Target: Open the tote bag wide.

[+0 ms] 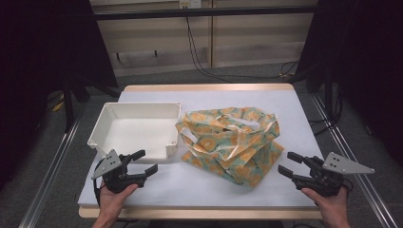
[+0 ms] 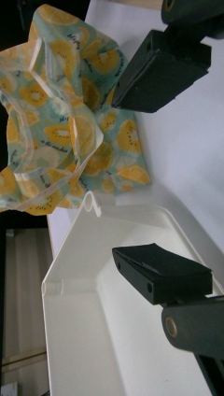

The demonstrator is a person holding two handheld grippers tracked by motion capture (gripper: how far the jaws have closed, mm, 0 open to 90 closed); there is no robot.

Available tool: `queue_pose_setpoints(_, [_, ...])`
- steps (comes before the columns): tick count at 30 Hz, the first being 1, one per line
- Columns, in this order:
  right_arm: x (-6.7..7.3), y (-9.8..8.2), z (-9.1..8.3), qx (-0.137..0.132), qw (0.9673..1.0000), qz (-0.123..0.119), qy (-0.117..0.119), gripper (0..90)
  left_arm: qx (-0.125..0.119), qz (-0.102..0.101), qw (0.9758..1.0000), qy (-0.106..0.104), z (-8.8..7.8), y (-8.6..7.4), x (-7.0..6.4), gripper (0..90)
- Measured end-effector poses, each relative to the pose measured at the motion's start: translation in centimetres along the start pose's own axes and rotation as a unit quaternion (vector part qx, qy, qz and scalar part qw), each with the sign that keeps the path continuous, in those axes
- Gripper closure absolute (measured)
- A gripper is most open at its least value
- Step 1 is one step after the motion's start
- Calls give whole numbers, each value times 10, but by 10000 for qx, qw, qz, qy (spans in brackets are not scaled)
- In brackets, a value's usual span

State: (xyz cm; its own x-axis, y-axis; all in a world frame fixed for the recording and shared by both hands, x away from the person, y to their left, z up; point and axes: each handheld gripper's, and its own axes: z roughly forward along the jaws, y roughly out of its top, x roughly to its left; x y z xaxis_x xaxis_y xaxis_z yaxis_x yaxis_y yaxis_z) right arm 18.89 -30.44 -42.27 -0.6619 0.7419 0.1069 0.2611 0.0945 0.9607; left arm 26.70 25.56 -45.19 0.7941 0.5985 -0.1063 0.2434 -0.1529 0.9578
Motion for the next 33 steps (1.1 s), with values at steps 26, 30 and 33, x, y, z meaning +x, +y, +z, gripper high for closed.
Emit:
queue_pose_setpoints(26, [-1, 85, 51, 142, 9958, -258, 862, 487, 391, 94, 9967, -706, 33, 27, -17, 538])
queue_pose_setpoints(30, [-2, 86, 65, 225, 9948, -242, 963, 487, 473, 163, 9950, -866, 40, 31, -24, 555])
queue_pose_setpoints(33, [-3, 90, 74, 325, 9940, -256, 1012, 476, 502, 213, 9941, -940, 45, 36, -25, 568])
